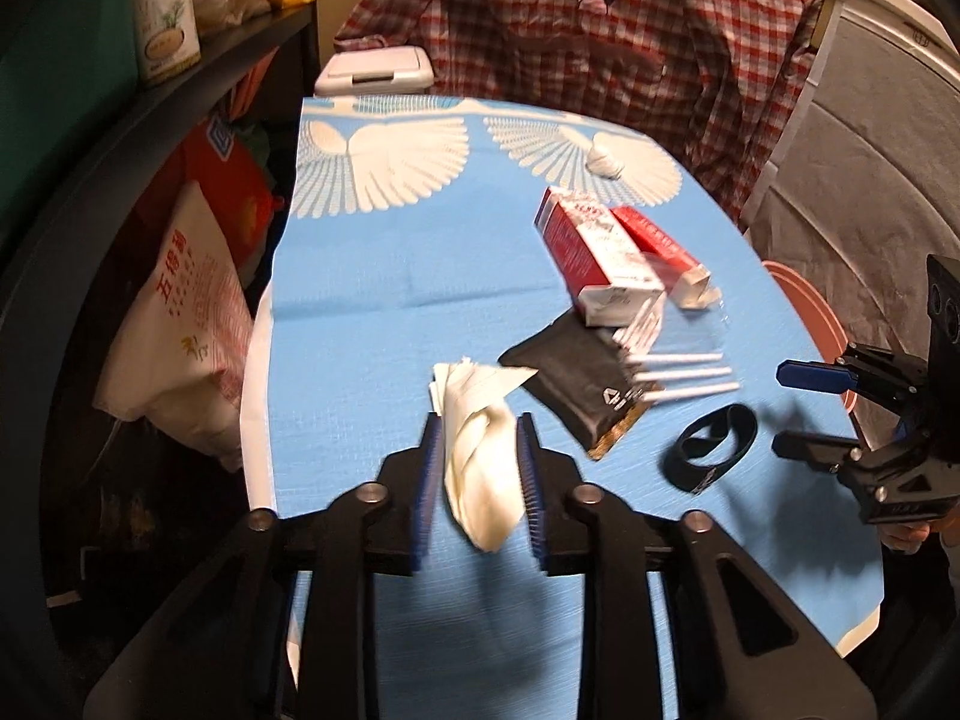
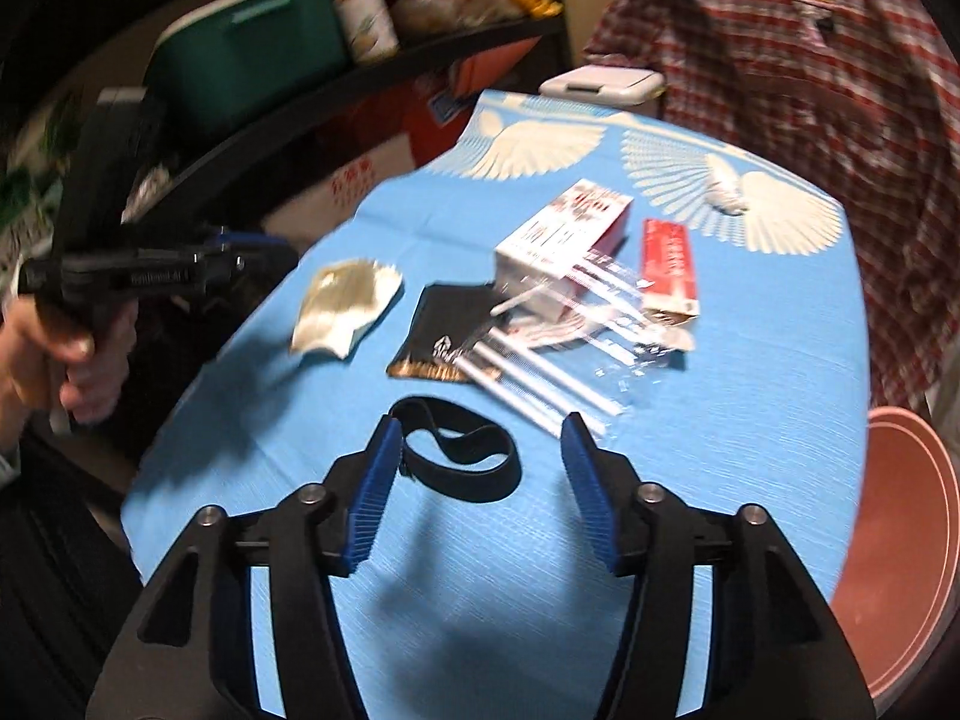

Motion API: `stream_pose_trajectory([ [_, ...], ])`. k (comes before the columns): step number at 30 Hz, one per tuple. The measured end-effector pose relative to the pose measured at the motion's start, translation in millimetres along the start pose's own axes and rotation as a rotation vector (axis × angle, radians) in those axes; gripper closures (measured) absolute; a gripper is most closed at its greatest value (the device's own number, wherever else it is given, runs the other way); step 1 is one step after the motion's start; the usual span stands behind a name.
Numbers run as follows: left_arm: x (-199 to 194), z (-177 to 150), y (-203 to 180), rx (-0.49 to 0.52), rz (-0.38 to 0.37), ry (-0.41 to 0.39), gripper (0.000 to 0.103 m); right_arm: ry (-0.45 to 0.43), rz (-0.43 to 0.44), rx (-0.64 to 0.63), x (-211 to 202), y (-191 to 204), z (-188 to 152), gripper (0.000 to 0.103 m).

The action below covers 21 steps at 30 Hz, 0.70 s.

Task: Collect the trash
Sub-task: 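Move the left tool to the white tissue while the right tool approaches the black rubber band, then close the left tool on the white tissue while the right tool closes on the rubber band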

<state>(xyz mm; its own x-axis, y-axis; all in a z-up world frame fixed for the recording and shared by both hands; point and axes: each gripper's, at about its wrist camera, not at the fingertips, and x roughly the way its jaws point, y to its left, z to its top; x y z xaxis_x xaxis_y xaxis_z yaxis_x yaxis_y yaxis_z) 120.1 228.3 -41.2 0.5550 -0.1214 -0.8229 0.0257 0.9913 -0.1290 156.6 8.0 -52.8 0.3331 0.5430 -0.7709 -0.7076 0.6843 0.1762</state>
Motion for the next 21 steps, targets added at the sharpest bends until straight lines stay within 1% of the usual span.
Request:
stream_pose_trajectory([
  [1, 2, -1, 2, 0.004, 0.003, 0.011, 0.069, 0.013, 0.004, -0.012, 5, 1, -1, 0.042],
  [2, 5, -2, 3, 0.008, 0.007, 0.020, 0.068, 0.023, 0.005, -0.018, 8, 2, -1, 0.041],
  [7, 16, -6, 4, 0.017, 0.012, 0.060, 0.068, 0.065, -0.005, -0.062, 26, 5, -3, 0.040],
  [13, 26, -7, 6, 0.030, 0.014, 0.085, 0.068, 0.079, -0.009, -0.103, 33, 11, -4, 0.040],
  [15, 29, -7, 6, 0.029, 0.012, 0.091, 0.069, 0.083, -0.012, -0.116, 34, 13, -5, 0.044],
  [16, 30, -7, 5, 0.032, 0.012, 0.096, 0.073, 0.084, -0.012, -0.120, 35, 14, -5, 0.045],
  [17, 32, -7, 5, 0.035, 0.012, 0.101, 0.078, 0.086, -0.009, -0.125, 34, 15, -5, 0.050],
  [18, 34, -8, 4, 0.039, 0.014, 0.108, 0.080, 0.086, -0.012, -0.128, 34, 16, -5, 0.053],
  [19, 36, -8, 3, 0.043, 0.018, 0.113, 0.085, 0.086, -0.017, -0.132, 34, 16, -5, 0.054],
  [20, 38, -9, 2, 0.050, 0.022, 0.117, 0.090, 0.086, -0.018, -0.134, 33, 16, -6, 0.058],
  [21, 40, -9, 1, 0.055, 0.024, 0.121, 0.092, 0.087, -0.016, -0.135, 33, 16, -6, 0.064],
])
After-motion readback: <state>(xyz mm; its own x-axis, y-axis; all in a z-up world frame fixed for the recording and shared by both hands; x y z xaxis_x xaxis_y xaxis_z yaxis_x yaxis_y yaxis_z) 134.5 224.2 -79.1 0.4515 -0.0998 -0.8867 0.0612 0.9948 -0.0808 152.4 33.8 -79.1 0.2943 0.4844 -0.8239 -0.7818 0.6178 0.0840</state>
